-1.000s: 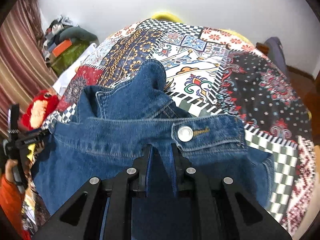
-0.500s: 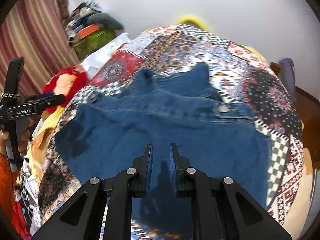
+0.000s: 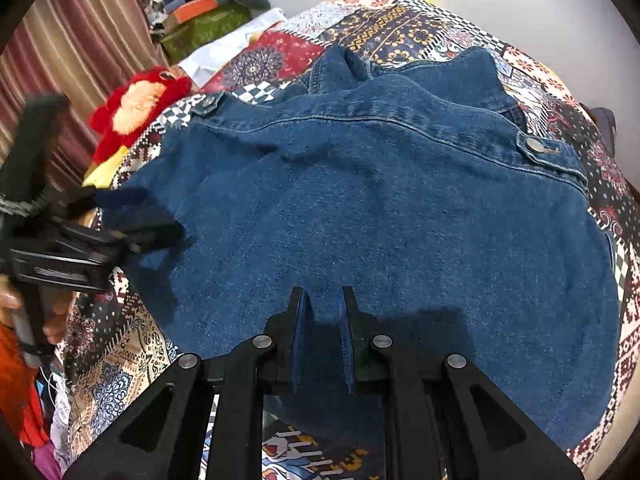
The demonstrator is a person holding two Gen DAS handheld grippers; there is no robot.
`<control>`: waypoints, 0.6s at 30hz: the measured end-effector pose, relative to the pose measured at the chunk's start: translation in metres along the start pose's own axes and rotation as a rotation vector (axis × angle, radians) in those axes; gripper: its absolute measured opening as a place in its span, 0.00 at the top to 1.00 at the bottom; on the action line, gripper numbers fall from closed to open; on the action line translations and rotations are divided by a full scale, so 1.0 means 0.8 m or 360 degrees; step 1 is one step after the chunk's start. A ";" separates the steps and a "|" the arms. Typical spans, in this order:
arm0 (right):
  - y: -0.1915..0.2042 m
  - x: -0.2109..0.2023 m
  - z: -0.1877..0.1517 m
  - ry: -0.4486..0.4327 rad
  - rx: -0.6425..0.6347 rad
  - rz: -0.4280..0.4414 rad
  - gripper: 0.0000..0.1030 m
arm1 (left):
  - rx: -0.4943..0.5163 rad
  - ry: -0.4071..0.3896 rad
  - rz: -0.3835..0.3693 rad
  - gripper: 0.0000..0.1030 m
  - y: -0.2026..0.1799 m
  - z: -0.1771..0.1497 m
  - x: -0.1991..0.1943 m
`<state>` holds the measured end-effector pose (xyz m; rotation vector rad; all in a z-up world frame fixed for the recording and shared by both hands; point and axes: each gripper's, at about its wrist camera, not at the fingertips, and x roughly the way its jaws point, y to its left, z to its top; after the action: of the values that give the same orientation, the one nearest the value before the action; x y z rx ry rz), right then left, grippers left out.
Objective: Fold large clothes
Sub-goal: 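Lift the hem with both grippers and fold it toward the collar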
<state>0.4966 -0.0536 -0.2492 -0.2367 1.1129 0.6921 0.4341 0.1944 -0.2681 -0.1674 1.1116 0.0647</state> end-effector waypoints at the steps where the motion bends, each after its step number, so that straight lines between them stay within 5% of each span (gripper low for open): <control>1: -0.006 -0.001 -0.002 0.0019 0.0000 -0.0034 0.89 | 0.0017 -0.0004 0.0052 0.01 0.004 -0.004 0.003; 3: -0.017 -0.001 -0.007 0.0044 -0.0019 -0.0100 0.89 | 0.0042 -0.0029 0.0108 0.01 0.014 -0.012 0.003; 9: -0.043 -0.013 -0.023 0.0023 -0.0013 -0.0014 0.89 | 0.0101 -0.0070 0.0280 0.01 0.030 -0.035 -0.012; 12: -0.045 -0.018 -0.028 0.0036 -0.0065 -0.0189 0.89 | 0.0065 -0.0076 0.0268 0.00 0.041 -0.048 -0.019; 18: -0.066 -0.034 -0.046 0.0021 -0.0078 -0.0325 0.89 | -0.0105 -0.0080 0.0315 0.00 0.079 -0.066 -0.033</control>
<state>0.4948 -0.1239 -0.2499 -0.3917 1.0680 0.5371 0.3673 0.2485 -0.2736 -0.1136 1.0736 0.2813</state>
